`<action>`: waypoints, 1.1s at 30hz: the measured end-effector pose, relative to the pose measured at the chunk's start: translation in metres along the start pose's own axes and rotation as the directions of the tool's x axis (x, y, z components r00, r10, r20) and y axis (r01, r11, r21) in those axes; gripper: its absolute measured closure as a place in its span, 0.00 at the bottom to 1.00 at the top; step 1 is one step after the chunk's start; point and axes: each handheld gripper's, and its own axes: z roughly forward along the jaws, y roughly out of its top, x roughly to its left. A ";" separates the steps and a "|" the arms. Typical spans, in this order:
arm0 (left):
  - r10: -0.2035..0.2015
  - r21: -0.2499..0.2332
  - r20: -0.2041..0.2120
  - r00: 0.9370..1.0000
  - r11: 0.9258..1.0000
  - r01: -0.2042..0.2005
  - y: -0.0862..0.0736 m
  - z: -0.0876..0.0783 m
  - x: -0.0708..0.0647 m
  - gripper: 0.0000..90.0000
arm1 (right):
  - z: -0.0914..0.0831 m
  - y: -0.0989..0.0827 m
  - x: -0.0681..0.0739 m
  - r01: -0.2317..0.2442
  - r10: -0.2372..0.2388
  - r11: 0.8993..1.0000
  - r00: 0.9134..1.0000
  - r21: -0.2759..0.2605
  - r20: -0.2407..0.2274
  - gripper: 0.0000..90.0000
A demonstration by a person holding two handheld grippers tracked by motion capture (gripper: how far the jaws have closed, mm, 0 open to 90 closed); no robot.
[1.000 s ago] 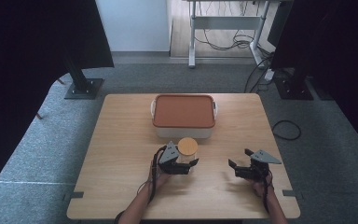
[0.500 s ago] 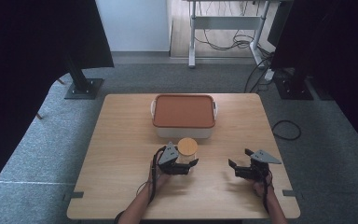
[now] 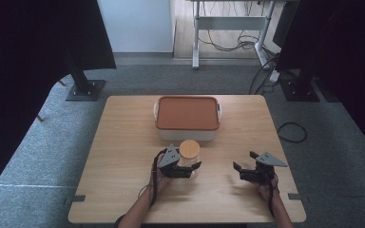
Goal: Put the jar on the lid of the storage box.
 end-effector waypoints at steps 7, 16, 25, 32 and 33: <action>0.020 -0.006 -0.005 1.000 1.000 -0.020 0.007 -0.006 -0.002 0.29 | 0.000 0.000 0.000 0.000 0.000 1.000 1.000 -0.001 -0.001 0.10; 0.039 -0.011 -0.027 0.999 0.999 -0.039 0.012 -0.017 -0.001 0.29 | 0.000 0.000 0.000 0.002 -0.002 1.000 1.000 0.001 0.000 0.10; 0.041 -0.027 -0.046 0.998 0.999 -0.043 0.017 -0.027 0.005 0.29 | 0.000 0.000 0.000 0.004 -0.004 1.000 1.000 0.002 0.000 0.10; 0.051 -0.033 -0.051 0.997 0.998 -0.053 0.022 -0.033 0.008 0.29 | 0.000 0.000 0.001 0.007 -0.007 1.000 1.000 0.003 0.000 0.10; 0.051 -0.032 -0.053 0.997 0.998 -0.053 0.022 -0.034 0.009 0.29 | 0.000 0.000 0.001 0.007 -0.007 1.000 1.000 0.003 0.000 0.10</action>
